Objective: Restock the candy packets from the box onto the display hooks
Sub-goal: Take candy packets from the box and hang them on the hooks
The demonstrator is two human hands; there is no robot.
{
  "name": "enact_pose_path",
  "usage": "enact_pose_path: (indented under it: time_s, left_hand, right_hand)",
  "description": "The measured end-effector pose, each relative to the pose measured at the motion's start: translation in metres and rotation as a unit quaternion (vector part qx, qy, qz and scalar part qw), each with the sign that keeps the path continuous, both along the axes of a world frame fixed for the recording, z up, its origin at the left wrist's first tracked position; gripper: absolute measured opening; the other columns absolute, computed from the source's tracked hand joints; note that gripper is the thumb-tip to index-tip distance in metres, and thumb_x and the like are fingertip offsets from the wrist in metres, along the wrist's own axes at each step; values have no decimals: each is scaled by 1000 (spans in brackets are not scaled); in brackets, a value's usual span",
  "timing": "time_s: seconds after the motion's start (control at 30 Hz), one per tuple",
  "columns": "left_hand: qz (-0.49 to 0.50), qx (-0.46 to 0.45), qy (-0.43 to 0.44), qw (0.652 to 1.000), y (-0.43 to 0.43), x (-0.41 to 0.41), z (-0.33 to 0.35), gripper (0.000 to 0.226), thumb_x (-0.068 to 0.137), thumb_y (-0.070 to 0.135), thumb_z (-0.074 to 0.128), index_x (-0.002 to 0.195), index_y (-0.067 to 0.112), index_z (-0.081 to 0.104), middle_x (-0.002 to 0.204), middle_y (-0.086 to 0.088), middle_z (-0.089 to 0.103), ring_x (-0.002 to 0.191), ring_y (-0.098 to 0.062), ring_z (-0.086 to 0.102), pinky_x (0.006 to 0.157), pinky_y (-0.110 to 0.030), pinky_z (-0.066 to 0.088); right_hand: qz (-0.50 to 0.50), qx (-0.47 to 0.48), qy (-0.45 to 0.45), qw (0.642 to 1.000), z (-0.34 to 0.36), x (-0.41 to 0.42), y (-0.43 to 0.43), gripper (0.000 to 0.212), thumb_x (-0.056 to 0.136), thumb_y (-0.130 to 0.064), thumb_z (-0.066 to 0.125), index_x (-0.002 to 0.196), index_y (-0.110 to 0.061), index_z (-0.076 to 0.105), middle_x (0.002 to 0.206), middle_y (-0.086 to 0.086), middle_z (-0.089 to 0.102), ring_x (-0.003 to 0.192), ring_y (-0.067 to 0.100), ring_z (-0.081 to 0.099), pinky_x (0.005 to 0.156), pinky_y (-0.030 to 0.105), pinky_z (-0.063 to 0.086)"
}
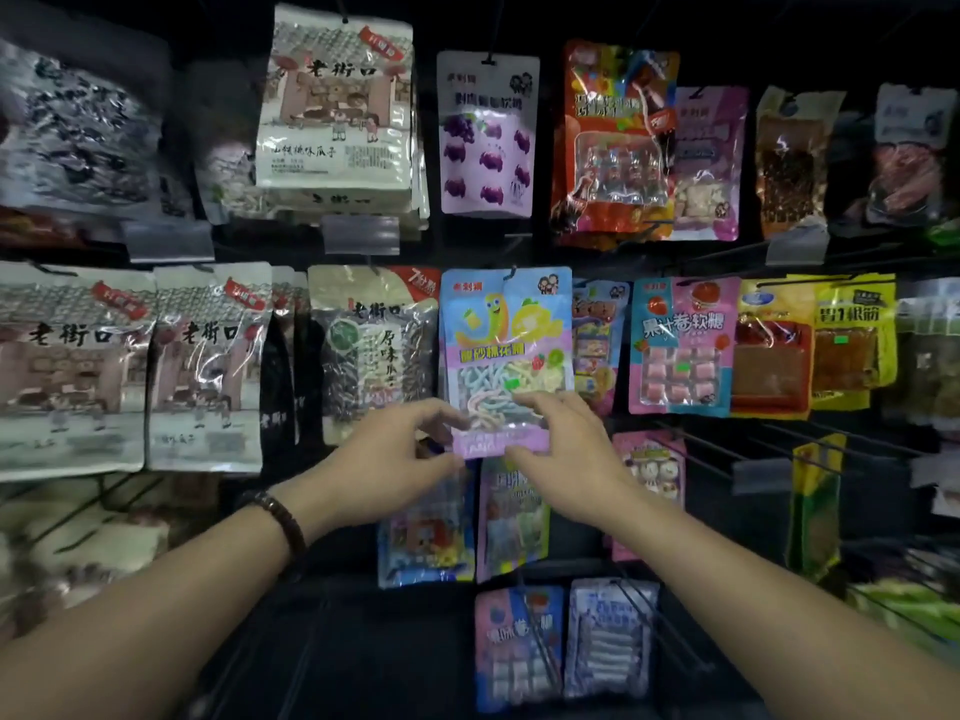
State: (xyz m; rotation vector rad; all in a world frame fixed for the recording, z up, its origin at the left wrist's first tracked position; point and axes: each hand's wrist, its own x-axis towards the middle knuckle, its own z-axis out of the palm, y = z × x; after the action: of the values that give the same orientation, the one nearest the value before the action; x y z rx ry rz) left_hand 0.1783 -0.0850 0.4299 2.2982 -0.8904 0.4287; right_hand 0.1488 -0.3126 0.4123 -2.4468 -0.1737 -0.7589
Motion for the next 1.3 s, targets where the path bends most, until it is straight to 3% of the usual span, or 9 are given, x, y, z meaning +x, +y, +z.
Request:
enact_pose_path:
  time_s: [0.13,0.37,0.43,0.53,0.67,0.83,1.0,1.1,1.3]
  left_hand:
    - [-29,44,24,998,26,-57,-63,8,93,31,77,100,35,77,95,17,76,86,-1,70,78,-19,55]
    - [-2,173,169,970,79,-110,-235,3,95,39,68,96,40,72,83,30,69,80,4,67,69,-15,48]
    - [5,227,225,947,90,-116,-285,7,99,43,64,103,46,68,89,31,67,87,5,66,76,-17,49]
    - [20,285,275,918,98,-130,-353,22,100,47,62,119,39,70,109,17,73,96,-6,68,86,-26,53]
    - [18,290,355,889,103,-155,-417,31,98,54,62,124,37,68,109,11,76,99,-9,68,95,-33,54]
    - [-3,368,414,833,110,-158,-443,51,99,57,59,141,28,60,138,1,64,119,-18,62,102,-35,50]
    - [-27,476,441,761,106,-161,-447,65,104,57,50,157,20,44,161,-1,44,144,-24,44,117,-37,40]
    - [-37,460,453,763,101,-161,-444,66,103,58,52,157,23,42,162,0,42,145,-23,43,114,-35,39]
    - [-32,464,447,764,107,-159,-449,66,100,60,56,154,22,47,156,-2,49,138,-24,49,112,-37,44]
  right_hand:
    - [47,-8,-11,999,-55,-43,20,38,97,-34,70,134,-29,62,126,-9,59,117,8,57,104,28,46]
    - [122,-21,118,985,-223,-92,53,28,94,-41,69,120,-31,66,113,-11,57,111,9,56,98,27,44]
    - [128,-14,172,977,-274,-101,63,26,92,-37,72,116,-27,69,112,-7,58,107,11,57,96,26,43]
    - [120,16,242,963,-349,-118,77,22,90,-28,77,111,-24,73,107,-1,64,102,15,62,95,28,47]
    - [66,27,341,937,-445,-148,81,27,89,-23,77,115,-20,73,108,-1,66,101,17,66,97,33,53]
    - [85,-212,427,875,-504,-164,81,70,94,-36,70,155,-21,40,158,7,41,145,32,39,117,47,40]
    - [120,-238,445,855,-530,-176,100,82,96,-28,68,164,-22,23,170,8,21,158,33,12,127,53,17]
    - [105,-258,451,848,-541,-179,99,80,96,-31,69,162,-17,26,163,12,33,156,34,21,127,54,18]
    - [119,-328,451,822,-544,-185,103,60,98,-15,63,155,-14,43,145,17,48,136,37,46,112,52,42]
